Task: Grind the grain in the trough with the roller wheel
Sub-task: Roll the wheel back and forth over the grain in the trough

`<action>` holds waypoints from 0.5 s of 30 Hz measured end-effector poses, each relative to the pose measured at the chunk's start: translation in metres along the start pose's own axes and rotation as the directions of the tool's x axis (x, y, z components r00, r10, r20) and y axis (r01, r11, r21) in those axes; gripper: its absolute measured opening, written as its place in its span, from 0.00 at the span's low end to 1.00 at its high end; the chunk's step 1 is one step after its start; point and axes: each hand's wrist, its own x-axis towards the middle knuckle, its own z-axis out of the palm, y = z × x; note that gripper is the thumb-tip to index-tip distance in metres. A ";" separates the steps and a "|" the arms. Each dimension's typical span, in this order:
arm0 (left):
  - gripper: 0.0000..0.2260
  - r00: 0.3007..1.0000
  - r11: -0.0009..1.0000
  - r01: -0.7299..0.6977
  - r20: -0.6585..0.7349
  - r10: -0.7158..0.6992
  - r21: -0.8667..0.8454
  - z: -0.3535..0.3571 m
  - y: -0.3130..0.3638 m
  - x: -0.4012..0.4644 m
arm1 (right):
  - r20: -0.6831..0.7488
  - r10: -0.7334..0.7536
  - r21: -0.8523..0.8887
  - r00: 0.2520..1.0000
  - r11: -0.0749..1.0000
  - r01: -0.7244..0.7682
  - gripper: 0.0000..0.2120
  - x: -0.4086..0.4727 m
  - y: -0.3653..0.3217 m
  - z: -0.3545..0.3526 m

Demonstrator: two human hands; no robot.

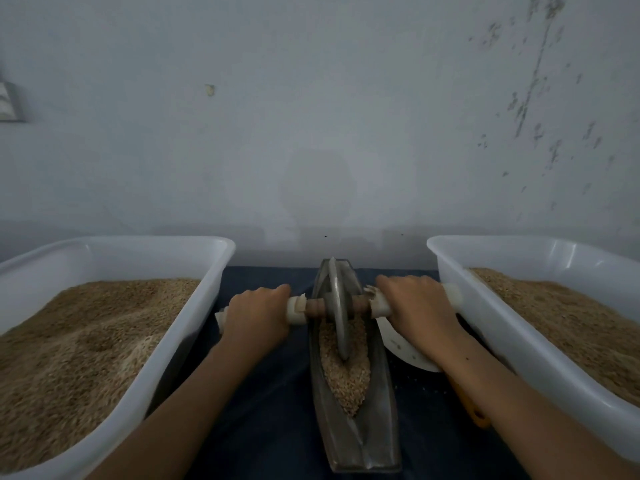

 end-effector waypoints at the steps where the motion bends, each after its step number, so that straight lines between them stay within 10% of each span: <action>1: 0.07 1.000 1.000 0.003 -0.016 -0.003 -0.012 0.001 0.000 -0.001 | -0.010 -0.008 -0.015 1.000 1.000 0.007 0.09 0.001 -0.001 0.001; 11: 0.07 0.952 0.998 -0.063 0.300 0.055 0.015 -0.014 -0.003 0.007 | 0.406 -0.075 0.156 0.911 0.988 0.012 0.06 0.005 0.008 -0.029; 15: 0.06 0.960 0.999 -0.031 0.277 0.034 -0.015 -0.009 -0.004 0.007 | 0.320 -0.065 0.115 0.945 0.993 0.029 0.05 0.005 0.007 -0.024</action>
